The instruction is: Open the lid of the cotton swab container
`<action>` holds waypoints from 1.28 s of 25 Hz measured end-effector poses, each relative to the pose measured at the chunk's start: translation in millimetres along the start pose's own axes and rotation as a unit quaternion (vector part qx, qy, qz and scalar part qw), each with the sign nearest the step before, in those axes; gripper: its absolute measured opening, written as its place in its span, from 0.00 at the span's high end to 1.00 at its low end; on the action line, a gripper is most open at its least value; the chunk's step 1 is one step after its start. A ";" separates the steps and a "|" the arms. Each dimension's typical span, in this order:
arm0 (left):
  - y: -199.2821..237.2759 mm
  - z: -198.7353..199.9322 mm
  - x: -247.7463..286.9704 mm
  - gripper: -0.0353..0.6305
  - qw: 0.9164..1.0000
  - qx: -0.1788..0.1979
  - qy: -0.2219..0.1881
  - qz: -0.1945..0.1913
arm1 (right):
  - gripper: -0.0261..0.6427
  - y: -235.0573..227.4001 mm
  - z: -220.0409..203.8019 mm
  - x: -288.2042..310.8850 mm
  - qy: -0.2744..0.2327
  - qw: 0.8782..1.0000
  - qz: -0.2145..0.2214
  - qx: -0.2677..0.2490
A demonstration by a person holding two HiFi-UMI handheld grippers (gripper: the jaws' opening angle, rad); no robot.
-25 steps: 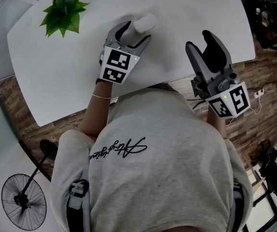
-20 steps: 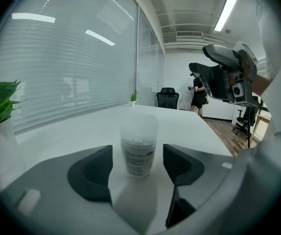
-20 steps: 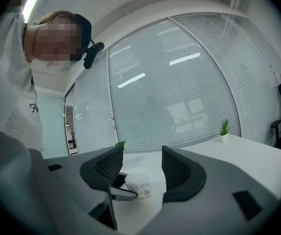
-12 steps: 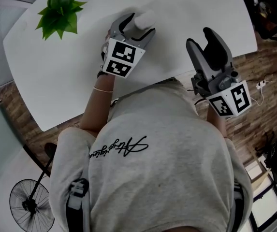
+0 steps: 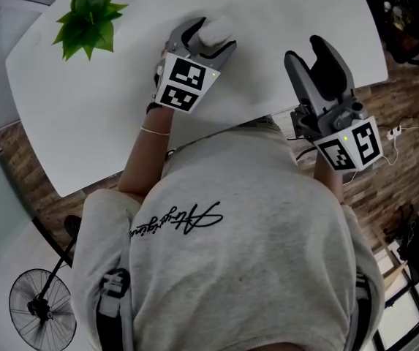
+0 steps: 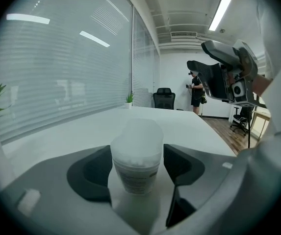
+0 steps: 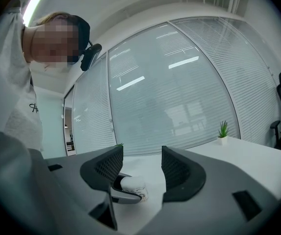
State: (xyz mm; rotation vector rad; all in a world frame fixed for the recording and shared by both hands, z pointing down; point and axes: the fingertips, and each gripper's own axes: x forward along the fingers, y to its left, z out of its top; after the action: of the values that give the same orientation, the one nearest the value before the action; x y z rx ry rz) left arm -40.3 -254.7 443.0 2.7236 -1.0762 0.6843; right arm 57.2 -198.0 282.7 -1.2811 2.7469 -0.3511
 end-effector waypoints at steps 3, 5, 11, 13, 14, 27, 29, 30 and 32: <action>0.4 0.5 3.9 0.47 1.000 -0.004 0.006 0.013 | 0.62 -6.8 2.4 4.3 0.008 1.000 0.024 0.003; 0.2 0.1 6.2 0.47 1.000 -0.007 0.009 0.022 | 0.62 -11.4 5.4 7.7 0.011 0.999 0.041 0.000; 9.1 -0.6 8.0 0.48 0.998 -0.020 0.015 0.053 | 0.63 -22.8 10.7 21.0 0.010 0.996 0.087 0.021; 9.1 -0.5 8.8 0.48 0.998 -0.023 0.017 0.060 | 0.63 -27.4 12.6 21.2 0.011 0.995 0.095 0.022; 8.9 -0.8 9.0 0.49 0.998 -0.025 0.018 0.062 | 0.63 -29.7 13.3 21.2 0.012 0.995 0.098 0.022; 6.9 -9.5 6.9 0.54 0.997 -0.036 0.033 0.060 | 0.66 -46.2 8.7 25.2 0.014 0.992 0.108 0.056; 6.8 -9.5 7.1 0.56 0.997 -0.034 0.035 0.059 | 0.66 -46.0 6.9 25.3 0.016 0.993 0.107 0.057; 6.8 -9.3 7.0 0.57 0.997 -0.033 0.035 0.059 | 0.66 -45.5 6.5 25.4 0.016 0.992 0.107 0.057; 7.1 -9.1 6.8 0.59 0.997 -0.033 0.035 0.059 | 0.66 -43.8 6.1 26.0 0.017 0.992 0.107 0.059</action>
State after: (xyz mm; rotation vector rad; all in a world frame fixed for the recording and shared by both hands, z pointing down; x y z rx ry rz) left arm -44.0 -261.5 453.9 2.5766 -1.2277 0.7420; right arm 74.2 -246.1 287.9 -0.9515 2.8075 -0.5100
